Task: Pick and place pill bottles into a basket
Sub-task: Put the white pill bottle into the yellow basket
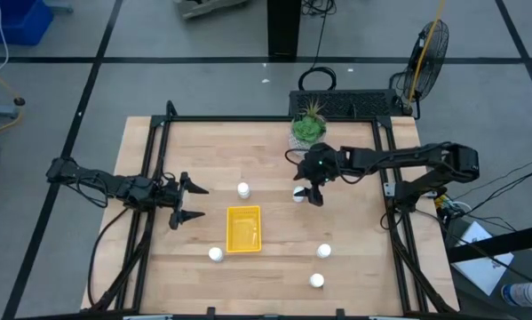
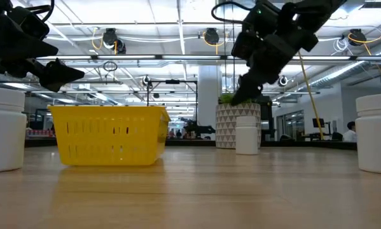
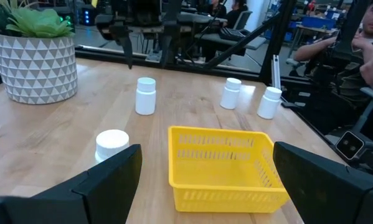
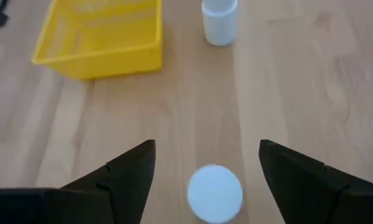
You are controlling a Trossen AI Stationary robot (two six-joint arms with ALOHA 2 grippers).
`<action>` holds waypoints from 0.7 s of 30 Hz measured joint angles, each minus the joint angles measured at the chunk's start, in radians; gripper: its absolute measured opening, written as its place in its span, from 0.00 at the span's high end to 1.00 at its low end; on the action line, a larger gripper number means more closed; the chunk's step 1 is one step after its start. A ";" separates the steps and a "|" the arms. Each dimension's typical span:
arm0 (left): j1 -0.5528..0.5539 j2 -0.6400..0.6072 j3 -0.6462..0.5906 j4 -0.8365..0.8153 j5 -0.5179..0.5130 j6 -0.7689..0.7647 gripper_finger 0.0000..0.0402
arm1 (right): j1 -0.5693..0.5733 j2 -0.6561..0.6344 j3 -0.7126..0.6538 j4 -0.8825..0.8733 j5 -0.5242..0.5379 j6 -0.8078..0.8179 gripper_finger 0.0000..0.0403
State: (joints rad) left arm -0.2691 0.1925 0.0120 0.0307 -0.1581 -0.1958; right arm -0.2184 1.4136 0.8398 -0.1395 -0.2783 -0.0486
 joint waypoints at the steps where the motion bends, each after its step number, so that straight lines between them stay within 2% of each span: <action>1: 0.000 0.000 0.000 0.000 0.000 0.000 0.09 | 0.004 0.000 -0.010 0.008 0.027 -0.007 0.32; 7: 0.000 0.004 0.000 0.000 0.000 -0.001 0.09 | 0.038 -0.001 -0.035 0.009 0.174 -0.029 0.32; 21: 0.000 0.006 0.000 0.000 0.000 -0.008 0.09 | 0.108 -0.001 -0.037 0.017 0.200 0.024 0.32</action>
State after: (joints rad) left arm -0.2691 0.1982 0.0116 0.0303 -0.1585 -0.2034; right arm -0.1104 1.4128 0.8024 -0.1223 -0.0788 -0.0242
